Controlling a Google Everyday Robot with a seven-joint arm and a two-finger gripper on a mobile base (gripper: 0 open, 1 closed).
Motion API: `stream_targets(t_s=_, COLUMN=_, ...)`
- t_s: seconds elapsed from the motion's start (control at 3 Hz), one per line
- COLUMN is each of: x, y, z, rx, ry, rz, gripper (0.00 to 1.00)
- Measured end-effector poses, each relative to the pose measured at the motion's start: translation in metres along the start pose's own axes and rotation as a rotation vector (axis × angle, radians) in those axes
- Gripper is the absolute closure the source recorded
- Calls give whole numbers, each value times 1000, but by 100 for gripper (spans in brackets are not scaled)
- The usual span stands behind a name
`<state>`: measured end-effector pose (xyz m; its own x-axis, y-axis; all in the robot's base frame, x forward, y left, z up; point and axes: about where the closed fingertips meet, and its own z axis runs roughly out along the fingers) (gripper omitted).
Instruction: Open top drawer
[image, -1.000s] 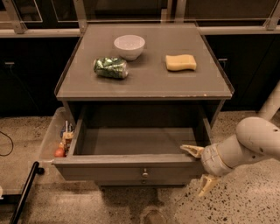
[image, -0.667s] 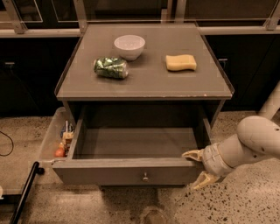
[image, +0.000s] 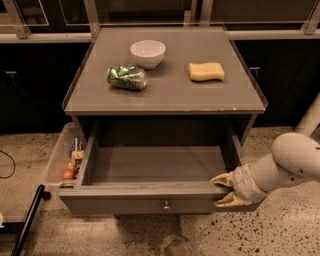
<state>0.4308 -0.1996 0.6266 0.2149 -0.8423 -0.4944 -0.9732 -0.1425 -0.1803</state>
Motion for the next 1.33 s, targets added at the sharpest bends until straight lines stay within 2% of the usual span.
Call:
stream_targets(t_s=0.33, x=0, y=0, z=0, rx=0, ry=0, rz=0, gripper=93)
stream_targets(t_s=1.0, x=-1, y=3, z=-3, rx=-5, ry=-3, rz=2, gripper=46)
stream_targets(t_s=1.33, x=0, y=8, z=-4, rx=-7, ry=-6, rz=7, gripper=51)
